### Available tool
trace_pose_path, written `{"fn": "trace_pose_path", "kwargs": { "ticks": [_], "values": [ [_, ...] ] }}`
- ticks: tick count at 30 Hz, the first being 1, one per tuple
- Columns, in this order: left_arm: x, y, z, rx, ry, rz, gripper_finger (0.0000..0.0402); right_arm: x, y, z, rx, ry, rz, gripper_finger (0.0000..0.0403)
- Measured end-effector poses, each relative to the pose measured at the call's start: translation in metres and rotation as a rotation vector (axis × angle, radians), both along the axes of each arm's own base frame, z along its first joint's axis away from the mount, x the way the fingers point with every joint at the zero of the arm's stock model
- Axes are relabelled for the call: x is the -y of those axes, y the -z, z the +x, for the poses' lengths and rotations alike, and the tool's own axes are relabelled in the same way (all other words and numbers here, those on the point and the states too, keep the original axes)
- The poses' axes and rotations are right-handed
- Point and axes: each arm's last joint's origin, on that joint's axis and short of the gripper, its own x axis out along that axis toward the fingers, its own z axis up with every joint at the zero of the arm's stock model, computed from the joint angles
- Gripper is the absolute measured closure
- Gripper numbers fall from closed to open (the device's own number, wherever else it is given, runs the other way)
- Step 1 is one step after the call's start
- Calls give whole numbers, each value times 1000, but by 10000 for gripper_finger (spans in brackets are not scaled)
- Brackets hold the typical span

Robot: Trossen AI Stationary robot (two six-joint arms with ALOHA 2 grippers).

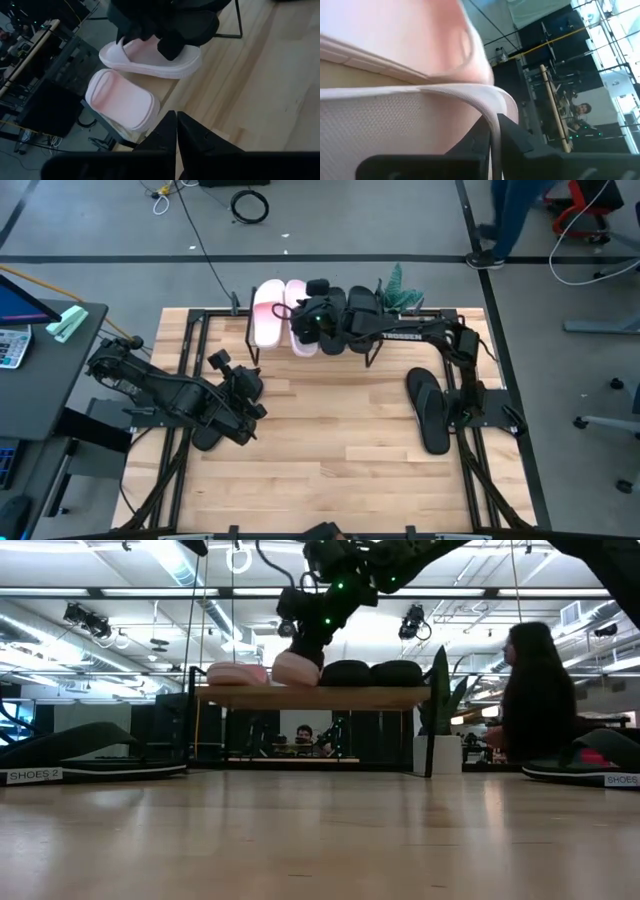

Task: Pick and place slides into the shelf
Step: Put the pink slide on the shelf

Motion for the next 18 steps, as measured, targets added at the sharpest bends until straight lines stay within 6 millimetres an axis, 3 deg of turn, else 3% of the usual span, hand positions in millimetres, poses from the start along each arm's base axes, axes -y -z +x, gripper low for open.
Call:
{"fn": "trace_pose_path", "kwargs": {
  "ticks": [7,18],
  "values": [
    [0,0,0,-1,0,0,393,1,1,0,-25,0,-12,351],
    [1,1,-1,-19,11,-35,388,12,-20,-3,37,-9,-7,242]
  ]
}}
